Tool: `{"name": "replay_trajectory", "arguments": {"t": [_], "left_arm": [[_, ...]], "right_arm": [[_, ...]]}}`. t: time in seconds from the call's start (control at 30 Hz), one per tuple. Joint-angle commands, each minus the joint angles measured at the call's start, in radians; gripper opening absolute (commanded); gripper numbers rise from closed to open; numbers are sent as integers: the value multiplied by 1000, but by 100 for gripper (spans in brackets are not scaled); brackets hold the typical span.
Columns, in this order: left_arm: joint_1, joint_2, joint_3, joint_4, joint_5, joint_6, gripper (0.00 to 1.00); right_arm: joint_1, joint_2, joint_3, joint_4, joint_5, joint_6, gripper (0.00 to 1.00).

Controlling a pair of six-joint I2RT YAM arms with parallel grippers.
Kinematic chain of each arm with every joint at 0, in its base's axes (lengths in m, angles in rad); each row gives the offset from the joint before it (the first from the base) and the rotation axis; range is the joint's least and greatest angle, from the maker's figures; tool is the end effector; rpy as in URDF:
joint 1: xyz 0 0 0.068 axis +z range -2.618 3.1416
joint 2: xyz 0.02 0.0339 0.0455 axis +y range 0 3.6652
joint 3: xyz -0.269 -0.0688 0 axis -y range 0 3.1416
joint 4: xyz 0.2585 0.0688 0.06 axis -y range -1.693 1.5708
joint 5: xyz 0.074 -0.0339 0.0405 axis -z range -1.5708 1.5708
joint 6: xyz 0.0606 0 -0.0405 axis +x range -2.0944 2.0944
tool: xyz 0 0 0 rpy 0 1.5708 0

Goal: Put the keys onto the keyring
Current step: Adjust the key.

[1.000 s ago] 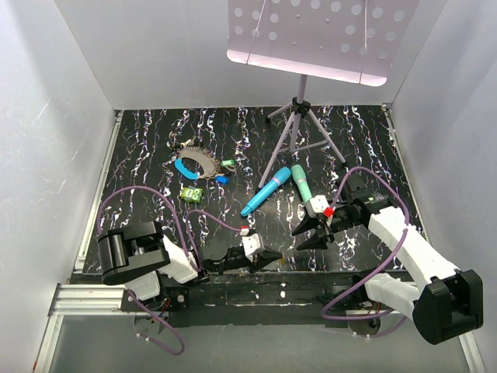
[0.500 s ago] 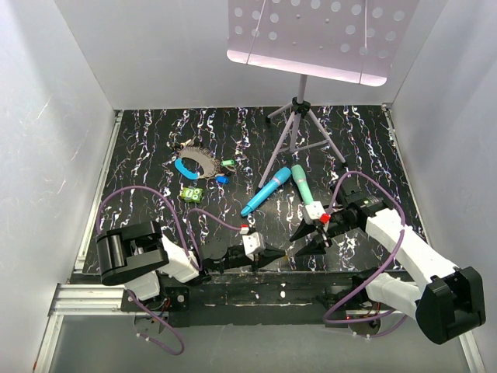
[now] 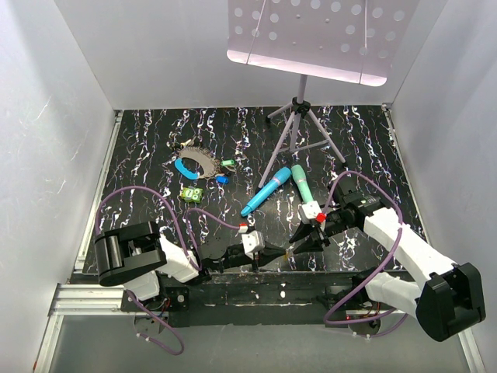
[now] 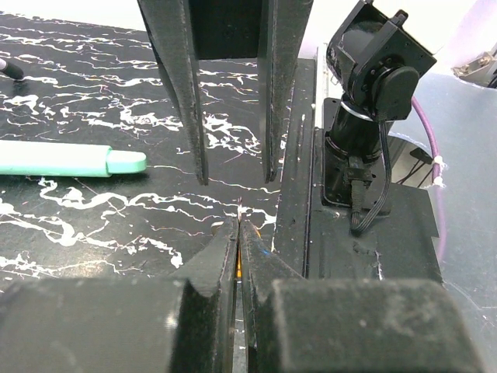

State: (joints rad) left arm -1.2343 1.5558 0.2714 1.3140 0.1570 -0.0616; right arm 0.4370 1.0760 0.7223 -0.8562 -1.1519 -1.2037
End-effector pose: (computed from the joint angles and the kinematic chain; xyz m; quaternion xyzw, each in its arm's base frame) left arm 0.0836 -0.2677 0.1554 0.4311 0.5473 -0.4753 0.5373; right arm 0.1491 0.1307 0.2247 -0.6701 0.4912 0.4406 0.3400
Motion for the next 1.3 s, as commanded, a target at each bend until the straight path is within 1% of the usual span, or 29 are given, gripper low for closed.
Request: {"name": "replay_trajectory", "arguments": {"t": [0.0, 0.23, 0.53, 0.83, 1.0, 1.17, 1.27], "left_arm": [[-7, -33, 15, 73, -30, -1, 0], [-5, -40, 17, 76, -51, -4, 0], [-7, -26, 23, 82, -53, -18, 0], [-8, -54, 37, 24, -57, -24, 0], [-8, -77, 57, -56, -59, -29, 0], [-8, -92, 66, -99, -68, -40, 0], [-7, -97, 68, -122, -73, -41, 0]], "right_arm": [[14, 9, -6, 14, -5, 7, 41], [28, 21, -1, 13, 1, 9, 36], [37, 22, -1, 23, -6, 23, 36], [49, 29, 0, 36, -2, 39, 36], [51, 24, 6, 31, -3, 47, 33], [51, 24, 14, 22, -8, 47, 27], [51, 21, 19, 17, -9, 46, 26]]}}
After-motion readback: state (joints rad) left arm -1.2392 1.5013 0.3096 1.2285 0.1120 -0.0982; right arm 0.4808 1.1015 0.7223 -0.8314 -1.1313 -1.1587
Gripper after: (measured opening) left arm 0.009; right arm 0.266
